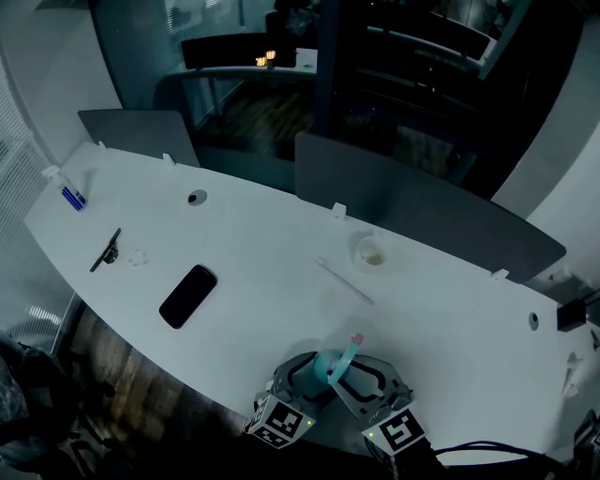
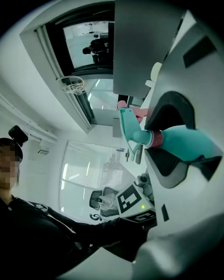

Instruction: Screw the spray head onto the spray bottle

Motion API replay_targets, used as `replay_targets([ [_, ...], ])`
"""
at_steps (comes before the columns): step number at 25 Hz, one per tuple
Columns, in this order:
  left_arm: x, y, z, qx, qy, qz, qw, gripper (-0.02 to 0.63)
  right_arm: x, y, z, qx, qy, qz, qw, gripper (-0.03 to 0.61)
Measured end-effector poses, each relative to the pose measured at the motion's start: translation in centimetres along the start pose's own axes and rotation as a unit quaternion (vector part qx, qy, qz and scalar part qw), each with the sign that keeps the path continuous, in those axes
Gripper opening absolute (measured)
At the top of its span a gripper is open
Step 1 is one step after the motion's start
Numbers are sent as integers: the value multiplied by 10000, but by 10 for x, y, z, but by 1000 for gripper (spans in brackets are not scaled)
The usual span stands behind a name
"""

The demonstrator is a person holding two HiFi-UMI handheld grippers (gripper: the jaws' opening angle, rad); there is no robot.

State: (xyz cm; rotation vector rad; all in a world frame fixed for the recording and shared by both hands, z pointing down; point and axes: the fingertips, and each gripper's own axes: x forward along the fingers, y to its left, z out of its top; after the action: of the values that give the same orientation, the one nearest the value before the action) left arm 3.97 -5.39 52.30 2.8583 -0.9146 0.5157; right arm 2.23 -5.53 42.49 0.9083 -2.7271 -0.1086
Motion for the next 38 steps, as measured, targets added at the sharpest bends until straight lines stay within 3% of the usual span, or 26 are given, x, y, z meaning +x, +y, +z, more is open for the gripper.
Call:
replay_targets([
  [13, 2, -1, 14, -88, -264, -175, 9995, 367, 0, 7, -3, 303, 6, 140, 9994, 154],
  [21, 5, -6, 8, 123, -60, -409, 9991, 357, -4, 2, 1, 1121, -131, 287, 9932, 154],
  [26, 5, -7, 8, 169, -33, -405, 9990, 356, -4, 3, 1, 804, 64, 358, 9961, 136],
  [32, 6, -5, 8, 143, 8, -240, 9996, 354, -2, 3, -2, -2, 383, -7, 9993, 133],
  [35, 6, -4, 8, 58, -38, 55, 10000, 354, -3, 3, -1, -78, 188, -211, 9996, 133],
  [38, 5, 0, 6, -205, 69, 724, 9971, 351, -2, 3, 0, -86, 79, -382, 9992, 133],
])
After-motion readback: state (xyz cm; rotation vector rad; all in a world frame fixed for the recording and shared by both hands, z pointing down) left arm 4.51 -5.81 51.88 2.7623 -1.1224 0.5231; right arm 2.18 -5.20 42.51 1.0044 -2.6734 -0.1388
